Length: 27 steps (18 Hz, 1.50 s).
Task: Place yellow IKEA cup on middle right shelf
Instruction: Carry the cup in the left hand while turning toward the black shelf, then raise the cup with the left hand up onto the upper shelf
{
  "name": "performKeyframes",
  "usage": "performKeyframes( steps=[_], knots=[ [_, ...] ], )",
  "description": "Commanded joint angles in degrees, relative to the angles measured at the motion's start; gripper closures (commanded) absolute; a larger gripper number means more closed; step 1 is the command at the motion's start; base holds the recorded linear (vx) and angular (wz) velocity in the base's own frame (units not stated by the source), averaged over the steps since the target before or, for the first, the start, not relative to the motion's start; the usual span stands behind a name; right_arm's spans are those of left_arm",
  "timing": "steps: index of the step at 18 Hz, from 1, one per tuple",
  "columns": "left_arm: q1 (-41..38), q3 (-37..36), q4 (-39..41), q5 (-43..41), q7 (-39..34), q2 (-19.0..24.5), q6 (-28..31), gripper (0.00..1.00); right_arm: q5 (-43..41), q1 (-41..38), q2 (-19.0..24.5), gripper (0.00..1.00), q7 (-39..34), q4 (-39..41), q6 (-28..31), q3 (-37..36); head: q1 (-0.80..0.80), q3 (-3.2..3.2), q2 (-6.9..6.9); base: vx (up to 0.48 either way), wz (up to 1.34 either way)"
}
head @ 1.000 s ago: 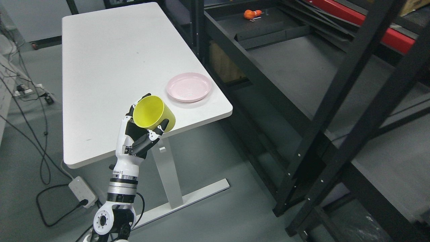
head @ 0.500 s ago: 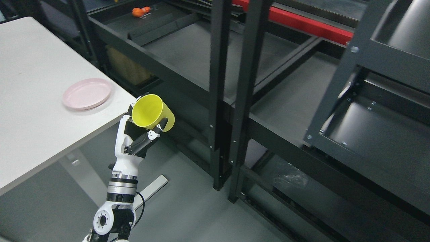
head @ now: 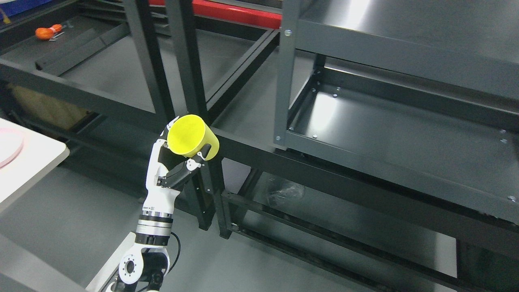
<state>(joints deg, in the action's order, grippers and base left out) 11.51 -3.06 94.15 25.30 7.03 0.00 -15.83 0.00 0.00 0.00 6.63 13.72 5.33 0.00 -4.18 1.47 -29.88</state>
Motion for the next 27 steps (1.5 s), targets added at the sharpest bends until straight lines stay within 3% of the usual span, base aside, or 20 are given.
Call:
performKeyframes(
  steps=[1, 11, 18, 23, 27],
  knots=[
    [0.1, -4.3, 0.2, 0.0, 0.1, 1.0, -0.3, 0.99, -1.4, -0.8, -1.0, 0.01, 0.0, 0.0, 0.0, 1.0, 0.00, 0.00, 0.00, -0.059, -0.57],
    [0.7, -10.1, 2.1, -0.1, 0.4, 1.0, -1.9, 0.99, -1.4, -0.8, -1.0, 0.01, 0.0, 0.0, 0.0, 1.0, 0.00, 0.00, 0.03, -0.040, -0.62],
    [7.7, -12.9, 6.5, -0.2, 0.6, 1.0, -3.6, 0.99, -1.4, -0.8, -1.0, 0.01, 0.0, 0.0, 0.0, 1.0, 0.00, 0.00, 0.04, 0.023, -0.27],
    [6.7, -18.7, 7.7, -2.0, 3.2, 1.0, -8.2, 0.99, -1.4, -0.8, -1.0, 0.01, 0.0, 0.0, 0.0, 1.0, 0.00, 0.00, 0.04, 0.066, -0.10],
    [8.3, -20.6, 7.7, -2.4, 3.8, 1.0, -16.5, 0.99, -1.4, -0.8, -1.0, 0.01, 0.0, 0.0, 0.0, 1.0, 0.00, 0.00, 0.04, 0.055, -0.07]
  ],
)
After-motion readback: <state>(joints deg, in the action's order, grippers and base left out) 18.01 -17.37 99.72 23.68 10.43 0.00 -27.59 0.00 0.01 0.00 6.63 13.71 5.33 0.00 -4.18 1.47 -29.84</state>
